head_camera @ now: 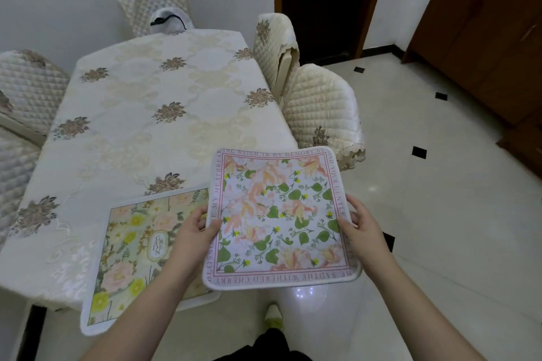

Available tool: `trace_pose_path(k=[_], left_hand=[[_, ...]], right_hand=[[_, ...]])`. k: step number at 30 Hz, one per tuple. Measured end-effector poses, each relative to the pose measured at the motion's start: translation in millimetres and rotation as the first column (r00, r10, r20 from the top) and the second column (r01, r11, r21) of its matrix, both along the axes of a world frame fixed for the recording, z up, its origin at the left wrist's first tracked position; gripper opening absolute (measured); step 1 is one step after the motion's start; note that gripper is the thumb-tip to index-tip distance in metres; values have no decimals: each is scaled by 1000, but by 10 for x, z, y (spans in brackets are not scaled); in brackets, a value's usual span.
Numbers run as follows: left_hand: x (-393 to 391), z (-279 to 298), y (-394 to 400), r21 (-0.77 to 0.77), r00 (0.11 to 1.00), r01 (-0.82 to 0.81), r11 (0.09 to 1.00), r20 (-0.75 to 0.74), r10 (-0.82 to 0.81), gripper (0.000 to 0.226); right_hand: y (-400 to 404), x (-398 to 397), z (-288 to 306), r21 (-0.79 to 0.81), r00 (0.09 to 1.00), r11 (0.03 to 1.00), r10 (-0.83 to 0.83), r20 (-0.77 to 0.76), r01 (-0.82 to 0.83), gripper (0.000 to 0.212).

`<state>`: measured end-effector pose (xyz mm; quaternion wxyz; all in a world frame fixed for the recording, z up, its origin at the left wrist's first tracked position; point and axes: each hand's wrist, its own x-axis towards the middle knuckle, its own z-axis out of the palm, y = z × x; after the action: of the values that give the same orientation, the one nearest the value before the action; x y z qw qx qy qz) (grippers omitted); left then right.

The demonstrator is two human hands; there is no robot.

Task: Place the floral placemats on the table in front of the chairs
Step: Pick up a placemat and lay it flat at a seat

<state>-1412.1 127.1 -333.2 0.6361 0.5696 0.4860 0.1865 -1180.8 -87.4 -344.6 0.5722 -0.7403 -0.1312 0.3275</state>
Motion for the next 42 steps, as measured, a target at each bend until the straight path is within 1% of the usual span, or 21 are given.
trace_pose_path(k=[3,10,16,20,26,29,34,42], left_hand=[[220,3,164,-9,1000,28,1000,7,-28,27],[670,-37,558,21,999,35,999,-7,-35,27],[1108,4,699,27,999,40,999,24,-40,28],[1459,52,714,27,999,30,999,31,-31,27],[2164,189,571,24,998,-23,999,54,22,24],[2543,257,437,-18,995,-72,997,65,73,20],[3188,363,194,-24,987,-148,989,56,149,20],[3726,426,108,-68,958,-239,969,147,247,21]], right_hand=[[112,200,8,0,1000,1000,-10,-8,10,45],[445,634,9,-3,1000,1000,-29,7,29,49],[534,1016,70,21,999,999,-44,30,43,44],[552,1408,100,57,999,997,-48,24,47,47],[538,2223,87,102,1000,995,-6,11,5,49],[486,2630,105,108,1000,994,25,12,-27,48],[397,3341,229,121,995,988,94,-18,-91,47],[544,4124,251,148,983,980,152,-107,-136,50]])
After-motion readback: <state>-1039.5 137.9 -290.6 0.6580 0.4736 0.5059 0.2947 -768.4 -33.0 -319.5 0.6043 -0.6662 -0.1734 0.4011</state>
